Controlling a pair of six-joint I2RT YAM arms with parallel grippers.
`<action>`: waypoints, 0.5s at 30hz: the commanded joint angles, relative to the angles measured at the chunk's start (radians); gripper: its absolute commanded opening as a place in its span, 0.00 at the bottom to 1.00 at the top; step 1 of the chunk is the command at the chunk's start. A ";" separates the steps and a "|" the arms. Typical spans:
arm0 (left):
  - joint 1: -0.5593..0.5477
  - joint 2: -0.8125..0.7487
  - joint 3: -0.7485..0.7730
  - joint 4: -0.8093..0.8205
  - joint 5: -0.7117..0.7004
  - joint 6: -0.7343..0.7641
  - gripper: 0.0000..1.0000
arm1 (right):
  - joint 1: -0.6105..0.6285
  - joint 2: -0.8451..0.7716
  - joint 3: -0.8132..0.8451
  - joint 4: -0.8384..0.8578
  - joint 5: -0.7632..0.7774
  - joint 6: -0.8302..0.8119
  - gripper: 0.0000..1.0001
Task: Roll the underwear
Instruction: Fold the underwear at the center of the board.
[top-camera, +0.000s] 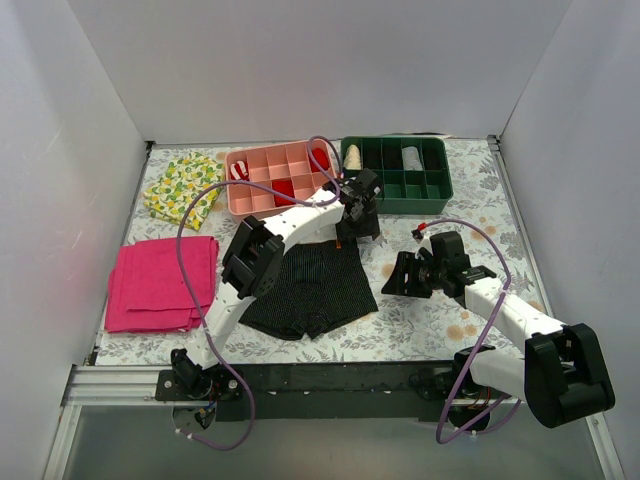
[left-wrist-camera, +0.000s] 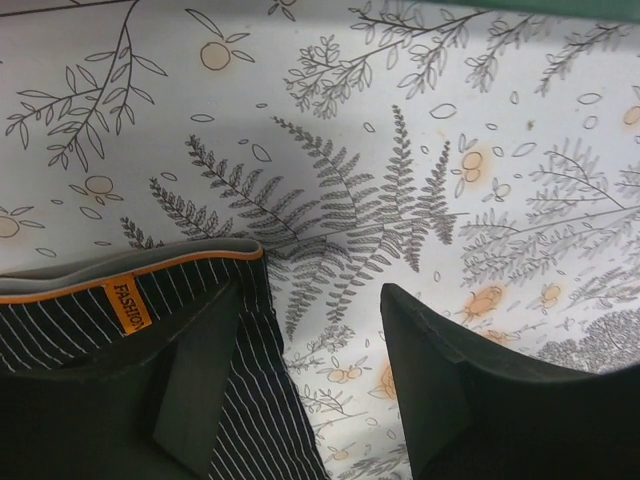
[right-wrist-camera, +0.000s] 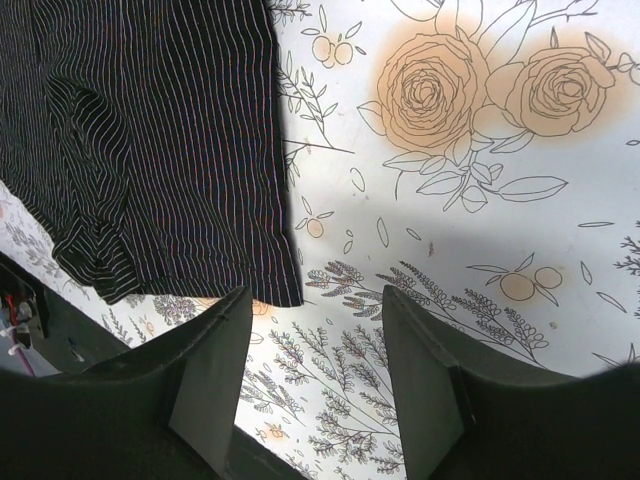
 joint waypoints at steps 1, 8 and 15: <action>-0.002 0.003 0.013 -0.008 -0.027 -0.017 0.57 | -0.002 -0.013 -0.002 0.039 -0.021 0.009 0.61; -0.002 -0.015 -0.022 -0.008 -0.040 -0.030 0.59 | -0.002 -0.001 -0.009 0.071 -0.059 0.015 0.60; 0.000 -0.051 0.002 -0.026 -0.044 -0.023 0.67 | -0.003 -0.010 -0.017 0.071 -0.055 0.017 0.59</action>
